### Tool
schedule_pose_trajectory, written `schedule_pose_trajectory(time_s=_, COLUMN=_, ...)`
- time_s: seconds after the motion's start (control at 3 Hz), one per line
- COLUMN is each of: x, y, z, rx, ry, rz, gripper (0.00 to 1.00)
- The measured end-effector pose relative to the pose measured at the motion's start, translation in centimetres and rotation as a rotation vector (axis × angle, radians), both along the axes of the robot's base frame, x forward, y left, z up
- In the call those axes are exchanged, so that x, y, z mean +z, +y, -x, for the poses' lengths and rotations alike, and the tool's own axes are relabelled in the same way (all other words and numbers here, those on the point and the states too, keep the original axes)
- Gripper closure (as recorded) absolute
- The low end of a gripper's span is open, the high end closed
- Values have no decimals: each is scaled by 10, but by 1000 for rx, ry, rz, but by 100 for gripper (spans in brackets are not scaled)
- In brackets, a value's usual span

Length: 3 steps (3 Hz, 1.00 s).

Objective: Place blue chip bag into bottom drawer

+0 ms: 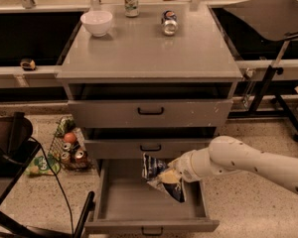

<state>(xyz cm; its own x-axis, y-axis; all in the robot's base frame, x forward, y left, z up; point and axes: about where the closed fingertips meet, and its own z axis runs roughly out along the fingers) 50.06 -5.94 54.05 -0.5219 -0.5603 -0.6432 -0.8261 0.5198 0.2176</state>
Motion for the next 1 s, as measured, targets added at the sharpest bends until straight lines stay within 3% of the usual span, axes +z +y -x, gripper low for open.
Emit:
schedule_pose_trajectory(time_s=0.33, x=0, y=0, z=0, rx=0, ry=0, rz=0, gripper=100)
schedule_pose_trajectory(time_s=0.67, x=-25, y=7, z=-1, rx=3, ry=1, rz=33, gripper=100)
schedule_pose_trajectory(time_s=1.0, x=-90, y=20, z=-1, rx=13, ry=5, rz=84, gripper=100)
